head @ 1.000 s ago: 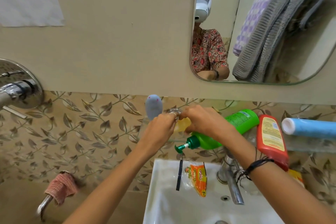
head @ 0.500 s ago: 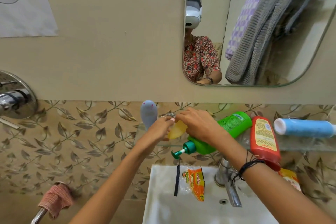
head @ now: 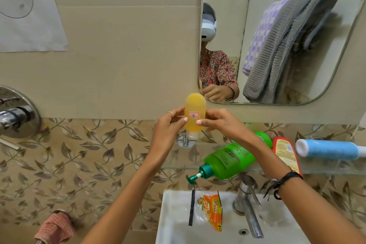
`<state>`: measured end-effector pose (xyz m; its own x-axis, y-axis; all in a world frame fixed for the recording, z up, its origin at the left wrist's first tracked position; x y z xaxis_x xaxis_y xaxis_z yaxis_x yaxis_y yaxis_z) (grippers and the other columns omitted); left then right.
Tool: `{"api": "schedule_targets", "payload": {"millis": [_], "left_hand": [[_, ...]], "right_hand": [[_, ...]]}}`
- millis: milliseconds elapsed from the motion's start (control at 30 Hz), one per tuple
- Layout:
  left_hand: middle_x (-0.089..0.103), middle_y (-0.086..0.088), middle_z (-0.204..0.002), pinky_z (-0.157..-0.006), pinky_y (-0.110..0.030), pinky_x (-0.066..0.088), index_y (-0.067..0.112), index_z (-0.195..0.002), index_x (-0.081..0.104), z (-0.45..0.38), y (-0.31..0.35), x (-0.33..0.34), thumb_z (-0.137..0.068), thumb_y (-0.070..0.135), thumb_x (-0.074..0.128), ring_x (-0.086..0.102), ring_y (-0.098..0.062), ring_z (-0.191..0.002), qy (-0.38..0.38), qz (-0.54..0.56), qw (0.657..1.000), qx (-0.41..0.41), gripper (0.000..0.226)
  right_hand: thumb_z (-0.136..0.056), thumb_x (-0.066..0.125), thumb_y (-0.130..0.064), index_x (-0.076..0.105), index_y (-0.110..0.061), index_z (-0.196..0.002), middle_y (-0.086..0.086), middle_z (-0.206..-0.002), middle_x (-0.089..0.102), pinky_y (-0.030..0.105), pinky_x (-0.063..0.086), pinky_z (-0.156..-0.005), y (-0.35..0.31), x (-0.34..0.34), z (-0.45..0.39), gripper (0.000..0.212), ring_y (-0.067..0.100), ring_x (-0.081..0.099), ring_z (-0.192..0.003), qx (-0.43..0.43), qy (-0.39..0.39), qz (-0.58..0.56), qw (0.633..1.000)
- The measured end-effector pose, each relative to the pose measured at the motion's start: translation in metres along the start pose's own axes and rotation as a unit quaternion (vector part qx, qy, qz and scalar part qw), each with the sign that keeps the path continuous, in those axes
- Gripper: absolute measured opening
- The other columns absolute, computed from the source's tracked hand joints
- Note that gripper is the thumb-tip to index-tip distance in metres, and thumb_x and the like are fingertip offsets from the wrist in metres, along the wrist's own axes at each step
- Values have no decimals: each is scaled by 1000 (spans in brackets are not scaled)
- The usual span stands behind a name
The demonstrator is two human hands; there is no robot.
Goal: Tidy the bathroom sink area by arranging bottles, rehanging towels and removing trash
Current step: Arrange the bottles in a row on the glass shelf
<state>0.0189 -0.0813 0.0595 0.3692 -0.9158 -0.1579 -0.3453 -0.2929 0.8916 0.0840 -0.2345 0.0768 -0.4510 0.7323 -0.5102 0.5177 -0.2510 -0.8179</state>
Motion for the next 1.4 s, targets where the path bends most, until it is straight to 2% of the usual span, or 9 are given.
{"api": "schedule_targets", "payload": {"millis": [100, 333, 433, 600, 833, 933, 1133, 1267, 1400], "left_hand": [[69, -3, -108, -81, -15, 52, 9, -119, 62, -2, 7, -4, -85, 11, 63, 65, -10, -95, 17, -5, 1000, 15, 35], [68, 13, -82, -65, -3, 49, 18, -99, 69, 5, 1, -7, -79, 8, 69, 65, 10, -72, 59, -31, 997, 39, 22], [69, 6, -84, -68, -6, 51, 12, -98, 70, 12, -13, -3, -80, 4, 67, 65, 3, -76, 57, -75, 995, 42, 20], [71, 0, -87, -74, -20, 56, 12, -95, 71, 21, -38, 1, -80, 4, 67, 67, -9, -81, 70, -91, 993, 0, 17], [71, 0, -89, -78, -32, 58, 11, -98, 70, 26, -54, 5, -83, 5, 63, 68, -13, -84, 93, -79, 992, -19, 17], [70, 0, -89, -77, -30, 58, 12, -101, 68, 29, -59, 7, -84, 5, 63, 68, -11, -84, 111, -73, 991, -9, 19], [60, 2, -81, -62, -26, 53, 20, -81, 57, 50, -56, 6, -84, 11, 64, 61, -14, -70, 182, -133, 972, 64, 11], [56, 13, -81, -65, -13, 50, 16, -86, 62, 57, -37, 14, -82, 7, 65, 59, -6, -74, 54, -174, 966, 185, 11], [67, -3, -88, -74, -25, 51, 8, -92, 67, 42, -26, 39, -84, 5, 62, 62, -14, -83, -110, -235, 942, 213, 10]], "right_hand": [[-87, 60, -17, 63, -26, -110, -7, -103, 70, 12, 48, -68, -9, -4, -1, 25, -3, 64, -85, -4, 7, -54, 999], [-85, 61, -8, 56, -13, -118, 4, -109, 67, 24, 48, -79, -4, 4, 2, 33, 13, 63, -93, 22, -2, -60, 998], [-80, 68, -13, 63, -6, -112, 6, -97, 70, 19, 53, -73, 9, 10, 4, 33, 15, 65, -83, 34, 11, 25, 999], [-69, 78, -13, 67, -4, -105, 14, -98, 73, 37, 54, -86, 28, 21, -1, 39, 24, 69, -91, 38, 22, 82, 996], [-70, 77, -15, 63, -11, -107, -2, -92, 65, 4, 44, -65, 36, 32, -4, 40, 9, 61, -84, 24, 43, 128, 991], [-73, 75, -14, 60, -11, -112, -3, -92, 63, -1, 41, -58, 35, 35, 0, 41, 7, 59, -83, 17, 61, 136, 989], [-87, 59, -33, 47, -19, -129, 3, -122, 60, 34, 49, -86, 23, 29, 26, 46, 15, 57, -104, 23, 98, 257, 961], [-92, 51, -21, 50, -24, -127, -3, -119, 59, 27, 47, -89, 21, 10, 69, 35, 5, 52, -102, 5, 171, 294, 941], [-88, 46, -1, 44, -22, -133, -1, -130, 51, 26, 46, -88, 29, 7, 103, 50, 12, 51, -114, 31, 129, 345, 929]]}}
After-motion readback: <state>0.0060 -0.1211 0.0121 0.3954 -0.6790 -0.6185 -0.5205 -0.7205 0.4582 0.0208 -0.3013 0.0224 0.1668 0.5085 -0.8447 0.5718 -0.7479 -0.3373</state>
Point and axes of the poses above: each hand's wrist, its own z-axis away from the middle knuckle, its own x-axis out of the palm, y = z × x, the point moved 2 cm from there along -z, towards the middle knuckle
